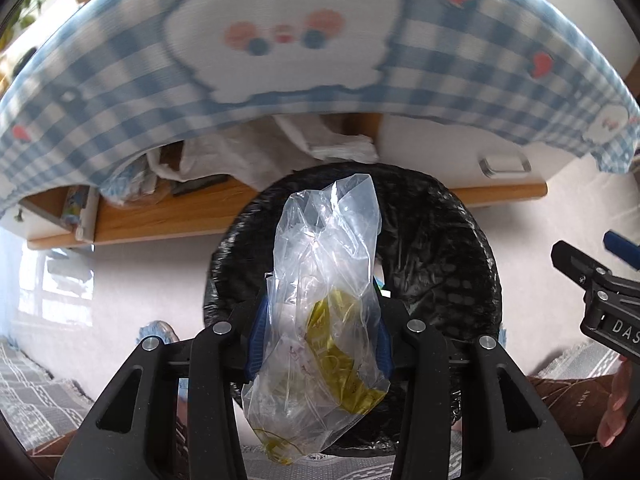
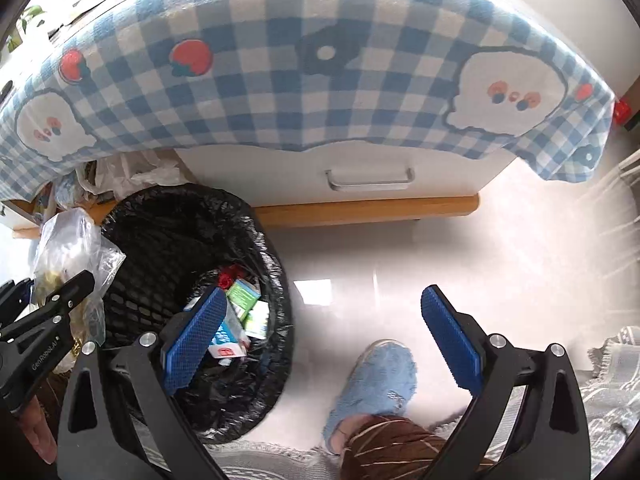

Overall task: Collect trash
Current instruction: 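Open the left tool to drop the clear plastic bag into the bin, then raise both tools from the bin back over the table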

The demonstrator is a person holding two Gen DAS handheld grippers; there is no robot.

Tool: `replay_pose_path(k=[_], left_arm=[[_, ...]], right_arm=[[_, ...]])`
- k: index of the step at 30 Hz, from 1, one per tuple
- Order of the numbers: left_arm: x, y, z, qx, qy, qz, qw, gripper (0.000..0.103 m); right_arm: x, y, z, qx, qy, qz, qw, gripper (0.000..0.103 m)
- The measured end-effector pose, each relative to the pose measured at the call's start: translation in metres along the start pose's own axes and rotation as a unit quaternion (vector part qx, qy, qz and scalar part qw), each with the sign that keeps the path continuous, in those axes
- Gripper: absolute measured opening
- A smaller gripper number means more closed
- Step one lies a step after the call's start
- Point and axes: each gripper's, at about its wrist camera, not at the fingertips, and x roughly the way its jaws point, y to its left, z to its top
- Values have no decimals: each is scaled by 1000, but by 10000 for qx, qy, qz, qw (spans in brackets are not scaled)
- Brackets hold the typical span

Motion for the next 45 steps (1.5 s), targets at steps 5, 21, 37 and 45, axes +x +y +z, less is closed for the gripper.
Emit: replay_pose_path(k=[5,21,37,45], left_arm=[[6,-13,0,86,90,-93,9999,43],[6,-14,4,159,-66,19,9999,68],[-45,38,28,-163,-748,240,9968,97],[-93,55,54,-361,-1074,274,9932,97]], right_arm=[[2,-10,-1,163,30,-105,9998,94],[-1,-8,0,194,-32,-20,9998,94],[-42,25,33,-116,-752,274,9967,94],[-85,38,64,-308,-1334,450,9896,94]])
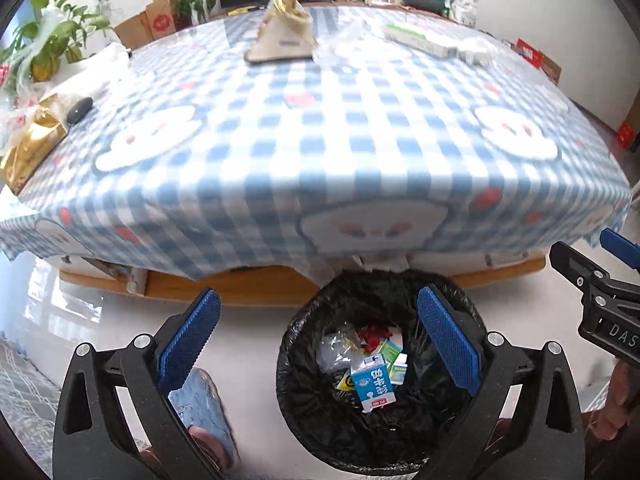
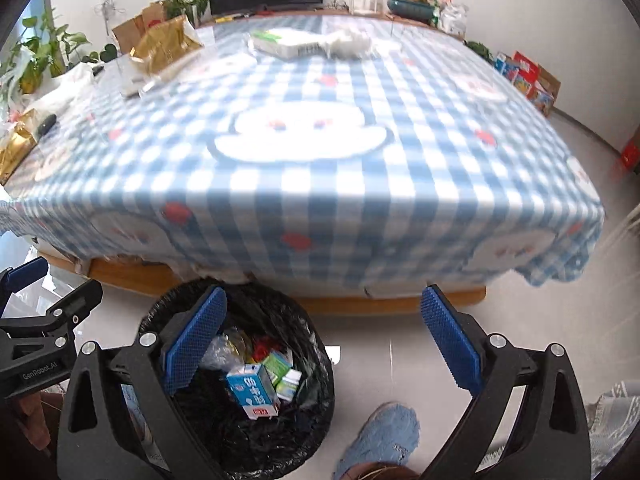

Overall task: Collect trash
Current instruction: 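Raise both tools from the bin back over the table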

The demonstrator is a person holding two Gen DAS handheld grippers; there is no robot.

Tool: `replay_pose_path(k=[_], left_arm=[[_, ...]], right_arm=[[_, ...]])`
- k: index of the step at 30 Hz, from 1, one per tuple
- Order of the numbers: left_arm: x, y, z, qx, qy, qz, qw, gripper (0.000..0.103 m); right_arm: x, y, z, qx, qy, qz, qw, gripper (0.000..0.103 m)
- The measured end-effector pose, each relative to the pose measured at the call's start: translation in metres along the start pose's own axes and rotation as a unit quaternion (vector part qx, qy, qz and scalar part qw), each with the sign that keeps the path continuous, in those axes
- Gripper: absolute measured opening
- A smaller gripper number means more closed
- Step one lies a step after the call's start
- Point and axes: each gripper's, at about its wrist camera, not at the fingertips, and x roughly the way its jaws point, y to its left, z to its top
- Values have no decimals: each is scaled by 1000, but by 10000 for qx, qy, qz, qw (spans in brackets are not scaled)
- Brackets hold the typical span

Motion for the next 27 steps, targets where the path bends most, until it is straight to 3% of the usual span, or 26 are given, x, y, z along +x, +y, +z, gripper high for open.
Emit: replay_pose_path(k=[10,27], left_arm=[[-22,39,55,-388,-227,-77,9990,97],[-8,57,138,-401,-455,25,9982,96]], right_arm=[[-22,18,62,-181,-618,119,9979,94],[5,35,125,-343,-862,213,9955,94]])
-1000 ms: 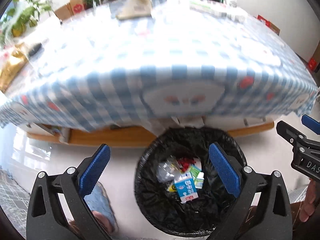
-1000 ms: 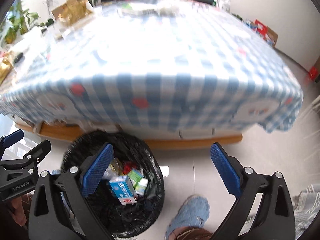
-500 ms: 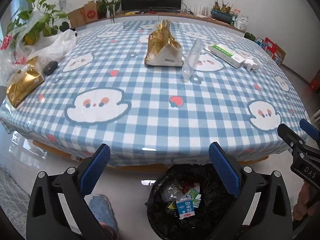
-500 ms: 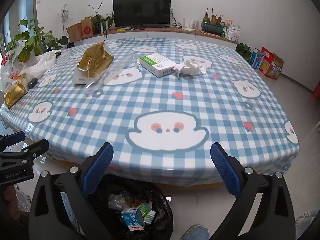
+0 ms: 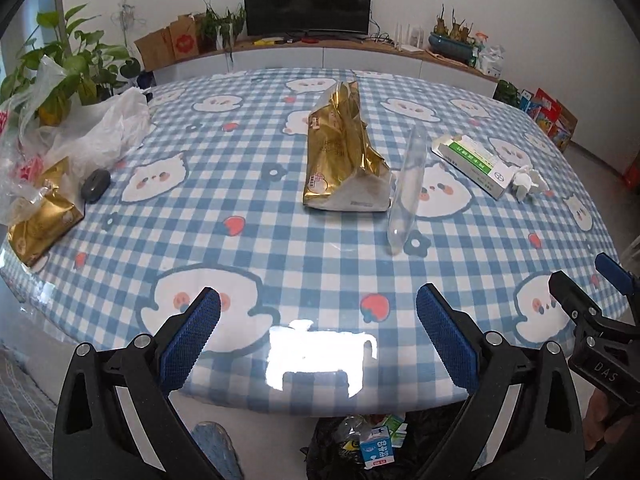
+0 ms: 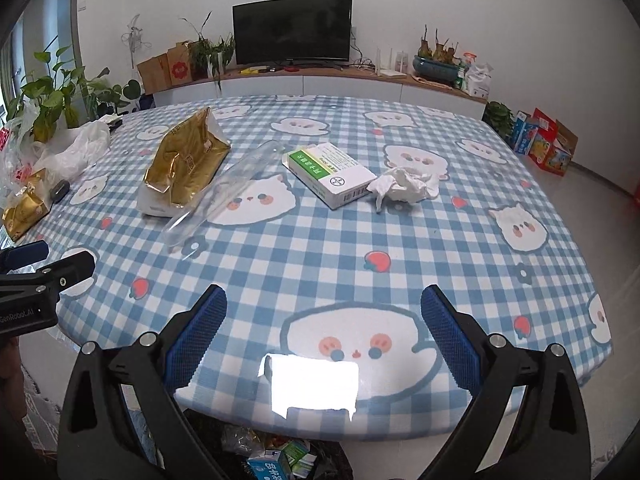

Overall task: Collect trash
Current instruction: 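Raise both tools from the bin back over the table, then grasp the gold snack bag with the left tool while the right tool grasps the white-green medicine box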

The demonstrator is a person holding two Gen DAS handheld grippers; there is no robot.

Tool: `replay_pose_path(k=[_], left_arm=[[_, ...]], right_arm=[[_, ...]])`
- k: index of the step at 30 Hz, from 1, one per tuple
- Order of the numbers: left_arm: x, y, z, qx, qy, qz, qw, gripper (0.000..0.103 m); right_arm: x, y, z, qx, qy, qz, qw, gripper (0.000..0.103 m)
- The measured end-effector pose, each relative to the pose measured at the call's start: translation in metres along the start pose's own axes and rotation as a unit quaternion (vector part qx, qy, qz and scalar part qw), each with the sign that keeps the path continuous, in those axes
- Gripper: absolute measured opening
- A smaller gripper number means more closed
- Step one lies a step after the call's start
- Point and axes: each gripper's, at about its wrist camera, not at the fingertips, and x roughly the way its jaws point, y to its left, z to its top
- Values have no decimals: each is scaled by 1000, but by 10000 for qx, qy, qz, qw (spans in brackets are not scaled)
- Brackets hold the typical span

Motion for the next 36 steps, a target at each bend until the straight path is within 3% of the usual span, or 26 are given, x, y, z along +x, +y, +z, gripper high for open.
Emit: replay_pose_path(k=[8,14,20,32,36], left_arm=[[21,2,42,36,57,44,10000,97],[50,-4,98,129,194,-10,9997,96],[85,-18,138,304,454,329,9980,95],[137,-28,157,226,842,394,9954,78],[145,-28,157,237,945,423,9943,63]], right_arm=[[25,-1,42,-318,-19,62,9995,94],[72,-3,95,-833,248,-15,9962,94],[126,0,139,-1167,800,123,9899,94],[190,7,151,-1383,1706,170,9754,83],[197,11,148,-1409,1803,217,9732,75]])
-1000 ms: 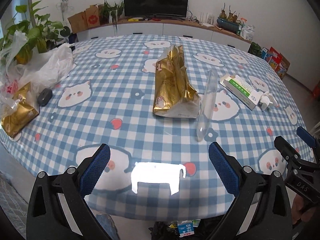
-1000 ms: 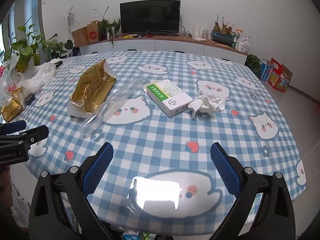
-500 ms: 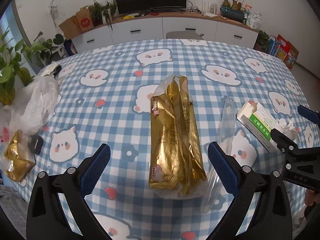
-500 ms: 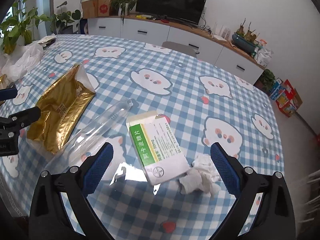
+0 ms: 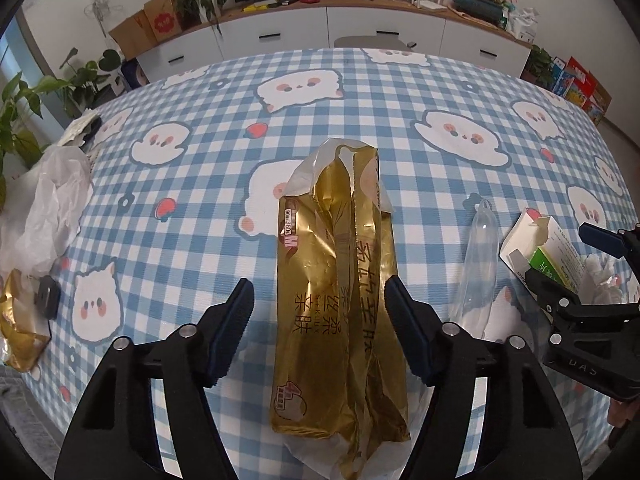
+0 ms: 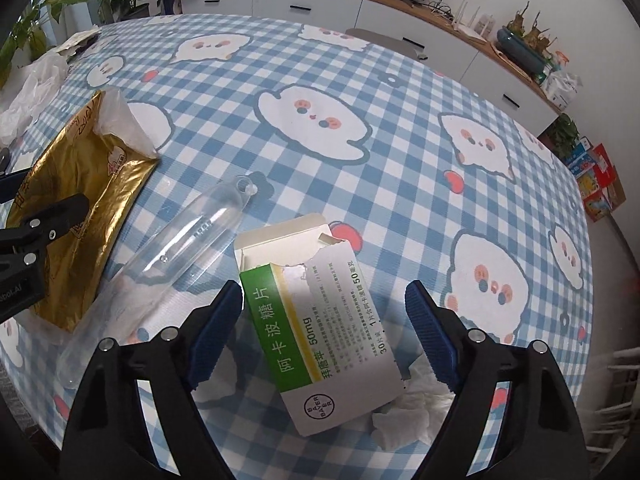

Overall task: Collect trash
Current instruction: 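Grasp the gold snack bag with the left tool while the right tool grasps the white-green medicine box, then carry the gold bag and medicine box down over the bin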

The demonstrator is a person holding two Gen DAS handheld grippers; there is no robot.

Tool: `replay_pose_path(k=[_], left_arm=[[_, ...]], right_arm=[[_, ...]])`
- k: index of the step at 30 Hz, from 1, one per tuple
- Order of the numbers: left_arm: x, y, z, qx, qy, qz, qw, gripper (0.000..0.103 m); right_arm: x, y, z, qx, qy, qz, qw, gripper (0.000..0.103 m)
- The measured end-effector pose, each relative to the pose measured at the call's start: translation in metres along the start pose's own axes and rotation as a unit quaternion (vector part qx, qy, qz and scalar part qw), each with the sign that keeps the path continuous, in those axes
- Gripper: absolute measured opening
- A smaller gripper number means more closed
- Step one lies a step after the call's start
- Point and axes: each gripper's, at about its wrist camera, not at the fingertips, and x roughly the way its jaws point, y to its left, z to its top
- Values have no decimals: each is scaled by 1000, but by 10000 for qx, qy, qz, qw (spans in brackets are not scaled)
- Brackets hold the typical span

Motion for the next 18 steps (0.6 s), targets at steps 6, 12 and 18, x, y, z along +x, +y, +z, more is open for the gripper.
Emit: replay_pose_path(k=[6,12,18], left_arm=[[2,0,-2,56,-17,113,9999,45],[2,-1,-4,208,39,111,9997,10],[-11,3,-5,198,-50,72,9998,5]], right_arm=[[1,1,1,39,-10,92,9999,64],[-7,-2,4,233,-148,103,9996,63],[-24,-5,6,487,-363,99,9981,63]])
